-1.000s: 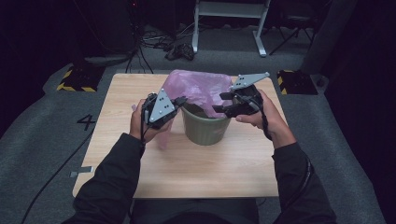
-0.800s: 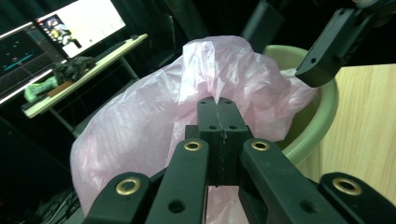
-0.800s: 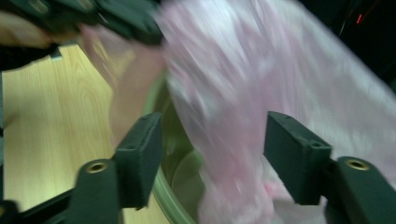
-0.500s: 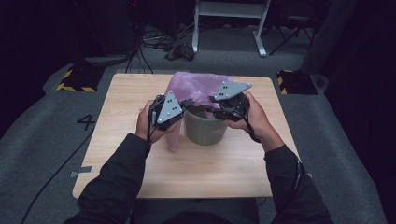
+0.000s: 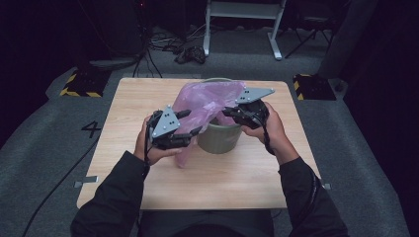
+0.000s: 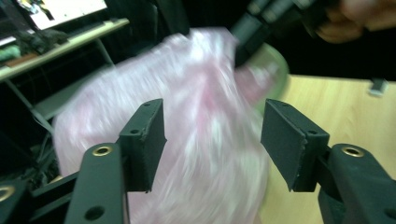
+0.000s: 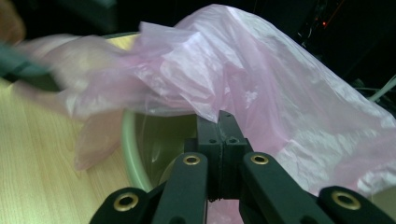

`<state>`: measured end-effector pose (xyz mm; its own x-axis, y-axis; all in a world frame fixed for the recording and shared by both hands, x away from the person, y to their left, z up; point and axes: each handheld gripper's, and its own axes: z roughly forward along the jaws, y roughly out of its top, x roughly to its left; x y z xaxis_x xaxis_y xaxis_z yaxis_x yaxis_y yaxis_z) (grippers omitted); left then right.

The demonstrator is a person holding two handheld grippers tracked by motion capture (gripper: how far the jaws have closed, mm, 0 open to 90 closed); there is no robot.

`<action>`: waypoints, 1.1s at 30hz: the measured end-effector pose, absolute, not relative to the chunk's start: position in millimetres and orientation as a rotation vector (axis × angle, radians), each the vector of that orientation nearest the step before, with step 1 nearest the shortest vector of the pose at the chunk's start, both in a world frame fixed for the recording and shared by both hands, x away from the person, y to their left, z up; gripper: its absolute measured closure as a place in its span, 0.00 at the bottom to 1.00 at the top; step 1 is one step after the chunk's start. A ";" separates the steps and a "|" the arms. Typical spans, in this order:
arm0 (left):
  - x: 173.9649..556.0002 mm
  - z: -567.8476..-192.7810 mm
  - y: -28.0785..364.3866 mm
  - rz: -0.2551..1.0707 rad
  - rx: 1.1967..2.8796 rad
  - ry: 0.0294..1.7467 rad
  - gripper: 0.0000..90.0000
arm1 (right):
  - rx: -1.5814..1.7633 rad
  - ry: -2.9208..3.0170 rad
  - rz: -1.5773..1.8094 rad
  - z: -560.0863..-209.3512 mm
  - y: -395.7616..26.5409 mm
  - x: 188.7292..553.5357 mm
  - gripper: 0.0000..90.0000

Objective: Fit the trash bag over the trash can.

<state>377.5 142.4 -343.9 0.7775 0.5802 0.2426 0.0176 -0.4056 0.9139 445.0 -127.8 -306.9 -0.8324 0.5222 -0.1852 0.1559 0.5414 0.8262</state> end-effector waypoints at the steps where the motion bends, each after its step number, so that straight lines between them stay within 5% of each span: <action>1: 373.9 -348.8 143.3 0.650 1.904 0.457 0.38 | 0.567 2.368 1.211 -307.5 -129.0 445.6 1.00; 11: 358.7 -409.2 137.8 0.610 1.970 0.598 0.21 | 0.648 2.353 1.213 -308.0 -138.5 449.6 1.00; 14: 369.6 -418.5 137.9 0.607 1.974 0.654 0.23 | 0.661 2.366 1.221 -309.0 -140.8 450.6 1.00; 20: 389.6 -425.5 140.5 0.713 1.972 0.676 0.71 | 0.666 2.411 1.239 -311.6 -144.0 453.6 1.00; 25: 392.3 -416.0 148.5 0.777 1.931 0.647 0.97 | 0.670 2.442 1.251 -314.7 -147.9 453.6 1.00; 33: 385.2 -393.4 166.9 0.845 1.814 0.649 0.99 | 0.644 2.472 1.274 -314.0 -151.2 446.2 0.98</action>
<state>385.2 166.9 -393.4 0.6132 0.7471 0.2566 0.0549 -0.3643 0.9296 446.2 -151.2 -314.0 -0.8593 0.5092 -0.0481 0.2562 0.5098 0.8213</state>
